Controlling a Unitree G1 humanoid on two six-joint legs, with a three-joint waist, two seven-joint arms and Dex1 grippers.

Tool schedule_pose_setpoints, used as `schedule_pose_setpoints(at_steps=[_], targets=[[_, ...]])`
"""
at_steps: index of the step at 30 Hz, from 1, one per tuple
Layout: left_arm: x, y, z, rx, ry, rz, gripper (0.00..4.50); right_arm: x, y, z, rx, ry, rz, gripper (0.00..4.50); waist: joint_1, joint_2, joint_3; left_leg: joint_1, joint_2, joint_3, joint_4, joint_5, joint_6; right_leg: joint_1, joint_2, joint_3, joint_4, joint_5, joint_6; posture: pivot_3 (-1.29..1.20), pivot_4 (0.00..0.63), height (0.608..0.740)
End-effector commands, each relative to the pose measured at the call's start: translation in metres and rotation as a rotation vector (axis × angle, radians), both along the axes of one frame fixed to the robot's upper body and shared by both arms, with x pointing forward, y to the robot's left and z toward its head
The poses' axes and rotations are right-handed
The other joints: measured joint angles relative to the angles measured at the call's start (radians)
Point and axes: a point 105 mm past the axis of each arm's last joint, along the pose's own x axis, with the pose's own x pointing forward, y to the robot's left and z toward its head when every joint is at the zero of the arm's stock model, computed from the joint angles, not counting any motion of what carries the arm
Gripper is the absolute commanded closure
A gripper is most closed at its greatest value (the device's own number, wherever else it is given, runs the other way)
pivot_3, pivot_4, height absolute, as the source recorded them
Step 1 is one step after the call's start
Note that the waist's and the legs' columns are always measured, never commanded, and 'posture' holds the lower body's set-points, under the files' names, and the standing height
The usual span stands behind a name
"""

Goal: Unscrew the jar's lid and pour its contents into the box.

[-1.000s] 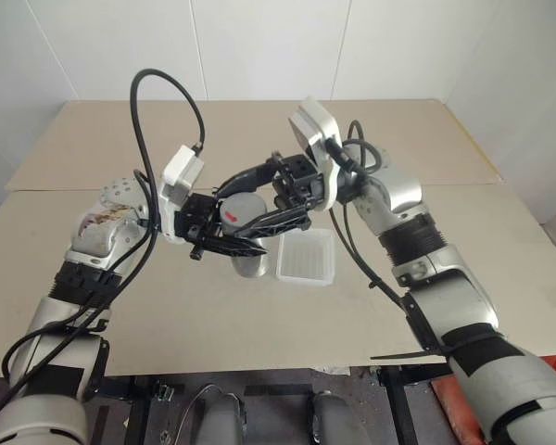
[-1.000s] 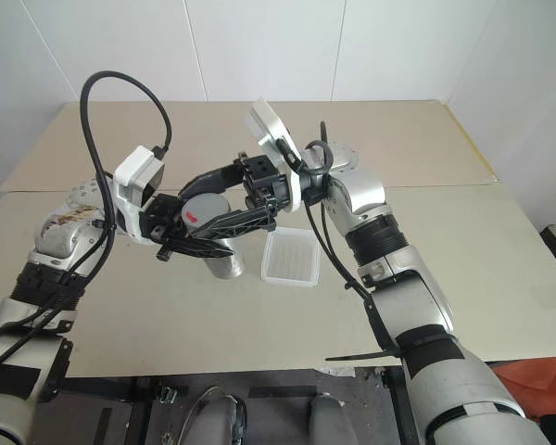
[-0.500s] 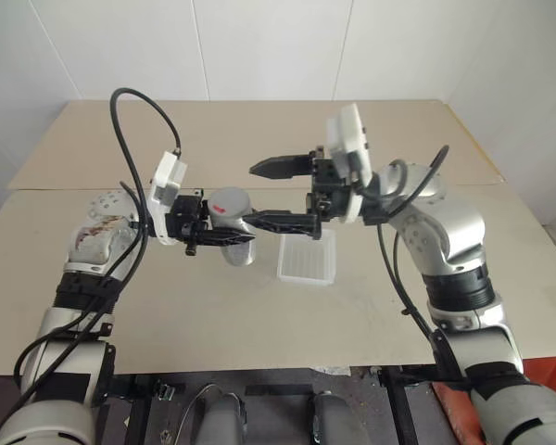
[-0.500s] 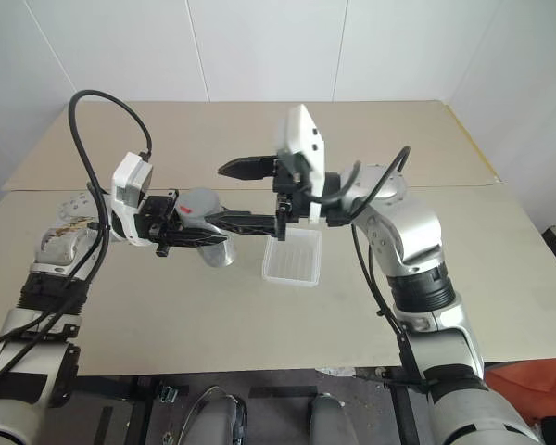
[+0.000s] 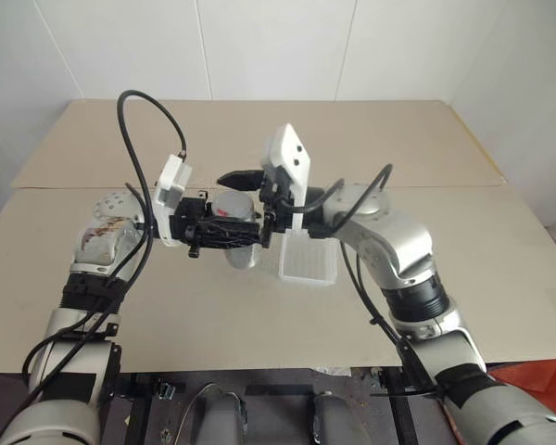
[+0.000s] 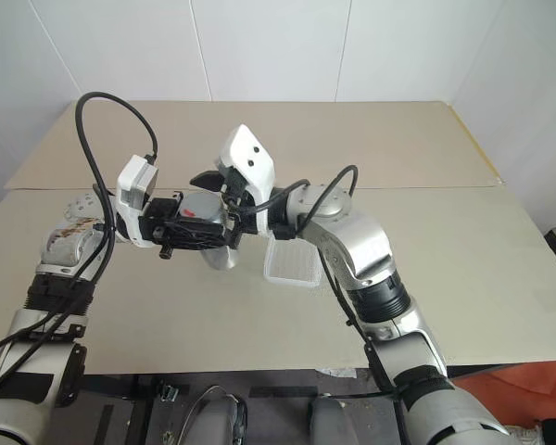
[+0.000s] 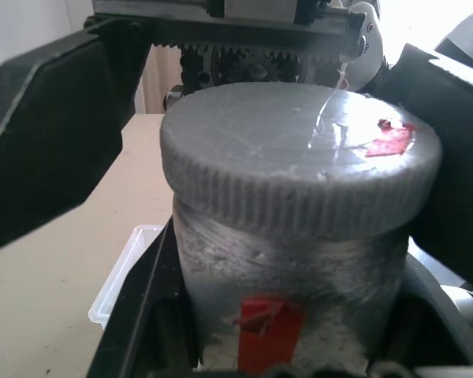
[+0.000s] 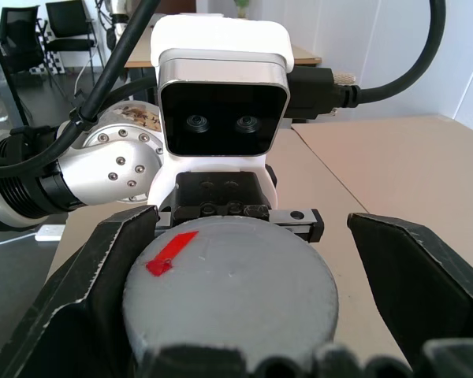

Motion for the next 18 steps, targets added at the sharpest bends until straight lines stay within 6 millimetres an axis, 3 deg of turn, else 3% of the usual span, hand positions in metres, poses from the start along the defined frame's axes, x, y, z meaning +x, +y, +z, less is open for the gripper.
schedule_pose_setpoints(at_steps=[1,11,18], targets=[[-0.008,0.003,0.013,0.003,-0.064,-0.031,2.52,0.003,-0.012,0.017,0.042,-0.06,-0.01,0.08,0.0,0.0,0.0,0.0,0.0,0.0,0.0,0.0,0.0,0.0,0.0,0.0,0.0,0.0,0.0,0.0,0.15,0.74],[-0.017,0.019,0.013,0.023,-0.056,-0.017,2.52,0.014,-0.062,0.022,0.052,-0.081,-0.046,0.08,0.0,0.0,0.0,0.0,0.0,0.0,0.0,0.0,0.0,0.0,0.0,0.0,0.0,0.0,0.0,0.0,0.15,0.74],[-0.021,0.023,0.012,0.029,-0.052,-0.011,2.52,0.016,-0.081,0.02,0.042,-0.08,-0.056,0.08,0.001,0.0,0.0,0.0,0.0,0.0,0.0,0.0,0.0,0.0,0.0,0.0,-0.001,0.0,0.0,0.0,0.15,0.74]])
